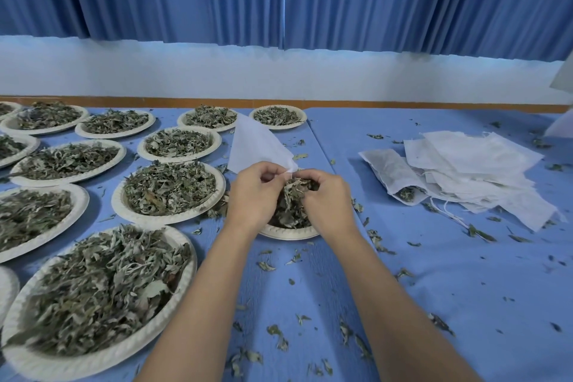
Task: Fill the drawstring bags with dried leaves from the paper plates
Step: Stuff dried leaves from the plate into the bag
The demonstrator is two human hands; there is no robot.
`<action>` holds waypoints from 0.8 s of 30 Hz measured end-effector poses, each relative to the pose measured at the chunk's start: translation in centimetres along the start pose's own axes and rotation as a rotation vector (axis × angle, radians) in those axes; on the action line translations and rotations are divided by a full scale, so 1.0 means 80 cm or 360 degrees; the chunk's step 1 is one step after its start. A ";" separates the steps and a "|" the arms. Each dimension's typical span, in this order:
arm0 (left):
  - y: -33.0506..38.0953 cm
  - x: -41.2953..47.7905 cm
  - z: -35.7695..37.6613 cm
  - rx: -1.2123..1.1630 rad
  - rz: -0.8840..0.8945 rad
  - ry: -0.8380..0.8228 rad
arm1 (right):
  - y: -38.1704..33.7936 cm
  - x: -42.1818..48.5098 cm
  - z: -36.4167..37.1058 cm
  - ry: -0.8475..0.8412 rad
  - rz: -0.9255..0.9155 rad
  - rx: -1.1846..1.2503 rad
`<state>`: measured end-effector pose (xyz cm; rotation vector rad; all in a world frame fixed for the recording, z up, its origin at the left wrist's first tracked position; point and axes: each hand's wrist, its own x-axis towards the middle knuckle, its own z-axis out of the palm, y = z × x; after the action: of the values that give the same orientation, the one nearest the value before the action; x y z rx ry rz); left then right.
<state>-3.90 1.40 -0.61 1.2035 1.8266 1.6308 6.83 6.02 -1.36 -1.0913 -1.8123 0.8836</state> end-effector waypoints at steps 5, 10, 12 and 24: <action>-0.007 0.002 -0.001 0.0042 -0.0001 -0.0027 | 0.000 0.002 0.004 0.0130 0.0005 0.0115; -0.005 0.002 -0.004 0.0110 0.0109 -0.0037 | 0.002 0.004 0.004 0.0066 0.0012 0.0345; -0.004 0.002 -0.004 0.0154 0.0184 -0.0019 | 0.002 0.004 0.003 0.0047 0.0032 0.0437; 0.004 -0.002 0.001 -0.0093 0.0188 -0.0162 | 0.002 0.011 0.003 0.0290 0.0019 0.0536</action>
<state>-3.62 1.33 -0.34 1.3652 1.6629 1.6418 6.42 6.83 -1.36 -0.9340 -1.4465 1.0187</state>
